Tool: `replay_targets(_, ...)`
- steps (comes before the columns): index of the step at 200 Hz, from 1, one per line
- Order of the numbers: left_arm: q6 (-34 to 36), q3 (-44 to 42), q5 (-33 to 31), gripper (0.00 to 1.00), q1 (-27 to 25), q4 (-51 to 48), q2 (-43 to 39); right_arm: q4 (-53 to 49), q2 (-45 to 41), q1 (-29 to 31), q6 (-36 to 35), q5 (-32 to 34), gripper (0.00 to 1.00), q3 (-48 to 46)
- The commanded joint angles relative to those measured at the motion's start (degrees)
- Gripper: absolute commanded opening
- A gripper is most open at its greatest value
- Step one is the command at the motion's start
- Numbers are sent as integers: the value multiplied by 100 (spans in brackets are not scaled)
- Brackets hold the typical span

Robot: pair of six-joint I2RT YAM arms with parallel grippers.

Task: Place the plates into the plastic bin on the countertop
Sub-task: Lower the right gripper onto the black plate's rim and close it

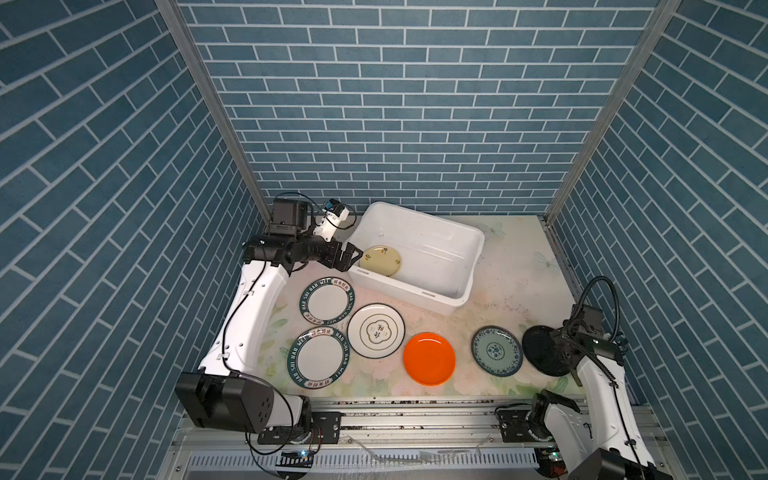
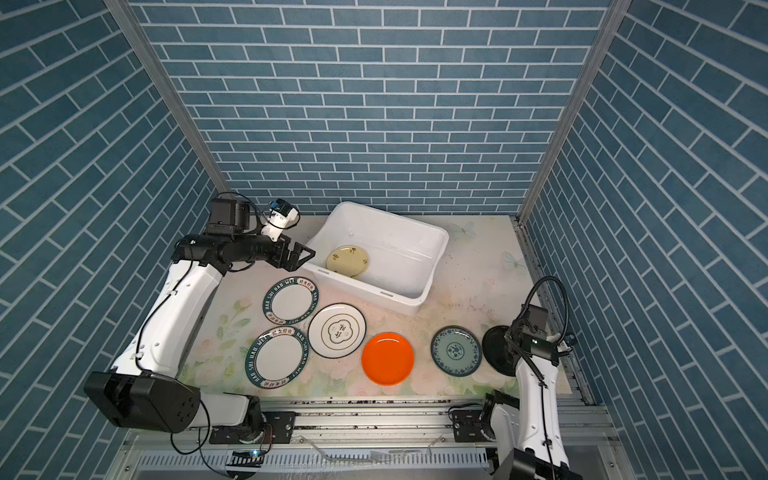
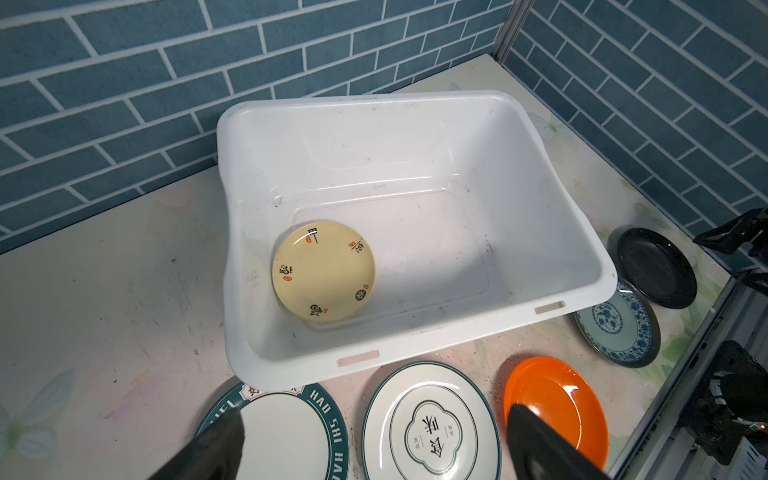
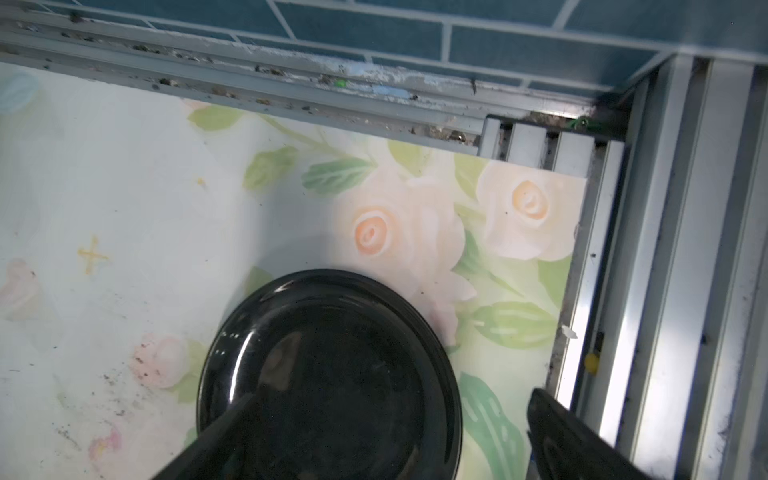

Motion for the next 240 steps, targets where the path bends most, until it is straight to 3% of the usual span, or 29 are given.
replay_targets(1,2,235,143,100,-28,-177,118,-132,-106,-231,61,-470,99,-167)
replay_targets(44,11,264,152,100,-29,-193,214,405,-70,-736,12,-1614,98,-518)
replay_targets(122,29,330,117,100,-24,-211,296,809,110,-901,-264,-2173,94,-622)
replay_targets(177,21,316,117,99,-60,-203,322,946,86,-916,-396,-2215,92,-682)
replay_targets(218,29,263,84,100,-81,-176,323,1520,179,-917,-622,-3121,88,-796)
replay_targets(240,38,230,73,100,-81,-176,303,1619,289,-924,-684,-3245,85,-752)
